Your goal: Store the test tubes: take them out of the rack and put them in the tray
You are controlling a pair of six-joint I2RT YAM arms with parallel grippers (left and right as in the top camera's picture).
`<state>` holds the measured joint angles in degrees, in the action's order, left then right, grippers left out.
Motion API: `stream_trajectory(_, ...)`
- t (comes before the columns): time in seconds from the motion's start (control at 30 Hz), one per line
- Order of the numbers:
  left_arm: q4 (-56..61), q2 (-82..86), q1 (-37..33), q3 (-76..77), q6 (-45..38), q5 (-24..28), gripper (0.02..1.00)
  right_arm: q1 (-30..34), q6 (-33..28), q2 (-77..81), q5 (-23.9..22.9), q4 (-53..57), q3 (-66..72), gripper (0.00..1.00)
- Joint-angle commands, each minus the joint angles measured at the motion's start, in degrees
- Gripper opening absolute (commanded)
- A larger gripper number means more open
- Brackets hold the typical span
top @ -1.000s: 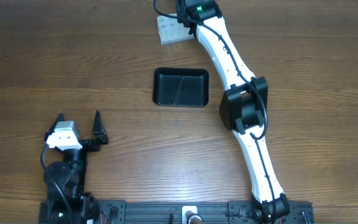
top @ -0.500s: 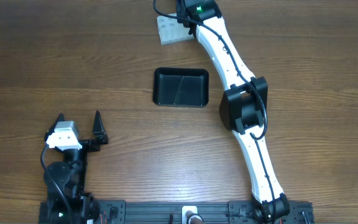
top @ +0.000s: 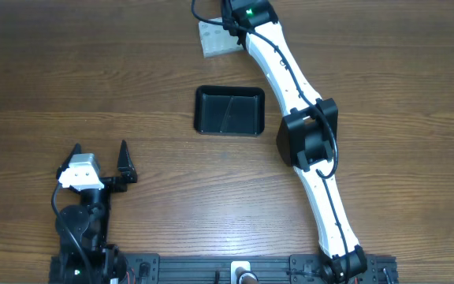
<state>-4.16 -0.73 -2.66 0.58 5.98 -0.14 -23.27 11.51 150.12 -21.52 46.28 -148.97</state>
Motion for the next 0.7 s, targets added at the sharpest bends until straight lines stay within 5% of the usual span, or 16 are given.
stream_trajectory(0.03, -0.20, 0.39, -0.24, -0.24, -0.87, 0.76, 0.998, -1.22, -0.48, -5.57, -1.09, 0.26, 0.11, 0.106)
stream_trajectory(0.7, -0.20, 0.39, -0.24, -0.24, -0.87, 0.76, 0.998, -3.32, -0.42, -14.16, -2.58, 5.20, 0.11, 0.108)
